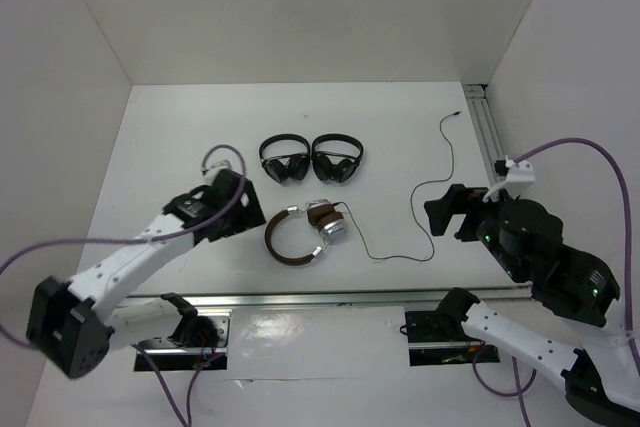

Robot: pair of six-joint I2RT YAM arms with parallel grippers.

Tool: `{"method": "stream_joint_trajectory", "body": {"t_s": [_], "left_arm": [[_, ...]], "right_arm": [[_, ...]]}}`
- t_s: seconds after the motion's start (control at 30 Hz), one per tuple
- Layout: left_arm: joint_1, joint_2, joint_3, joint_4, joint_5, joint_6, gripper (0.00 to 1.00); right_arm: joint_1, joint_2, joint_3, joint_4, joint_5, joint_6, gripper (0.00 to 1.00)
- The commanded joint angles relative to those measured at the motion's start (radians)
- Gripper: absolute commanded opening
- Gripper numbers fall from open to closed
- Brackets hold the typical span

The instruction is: Wrap the headphones

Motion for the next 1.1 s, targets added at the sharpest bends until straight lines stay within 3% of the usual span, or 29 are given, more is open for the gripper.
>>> {"method": "stream_joint_trajectory", "body": {"t_s": [0.0, 0.13, 0.33, 0.6, 0.73, 0.77, 0.83, 0.87, 1.0, 1.07], "left_arm": [[-0.213, 0.179, 0.019, 0.043, -0.14, -0.244, 1.0], [-0.32, 0.331, 0.042, 0.042, -0.165, -0.422, 1.0], [-0.354, 0.462, 0.021, 0.09, -0.165, -0.483, 1.0], [-0.344, 0.531, -0.021, 0.09, -0.188, -0.545, 0.81], [-0.344, 0.542, -0.053, 0.111, -0.164, -0.545, 0.52], [-0.353, 0.53, -0.062, 0.122, -0.149, -0.545, 0.34], [-0.353, 0.513, -0.074, 0.122, -0.139, -0.536, 0.21], [-0.365, 0.502, -0.074, 0.131, -0.126, -0.519, 0.0], [-0.414, 0.404, -0.026, 0.023, -0.164, -0.508, 0.0], [-0.451, 0.318, 0.019, -0.111, -0.223, -0.508, 0.0]], "right_arm": [[-0.01, 0.064, -0.022, 0.093, -0.009, -0.027, 1.0], [-0.01, 0.101, -0.022, 0.102, -0.019, -0.037, 1.0], [-0.01, 0.072, -0.032, 0.113, -0.063, -0.056, 1.0], [-0.01, 0.072, -0.032, 0.122, -0.083, -0.066, 1.0], [-0.01, 0.061, -0.032, 0.122, -0.092, -0.066, 1.0], [-0.01, 0.061, -0.032, 0.131, -0.092, -0.075, 1.0], [-0.01, 0.061, -0.032, 0.131, -0.092, -0.075, 1.0], [-0.01, 0.061, -0.032, 0.141, -0.092, -0.075, 1.0], [-0.01, 0.043, -0.052, 0.197, -0.169, -0.087, 1.0], [-0.01, 0.011, -0.102, 0.252, -0.276, -0.107, 1.0]]}}
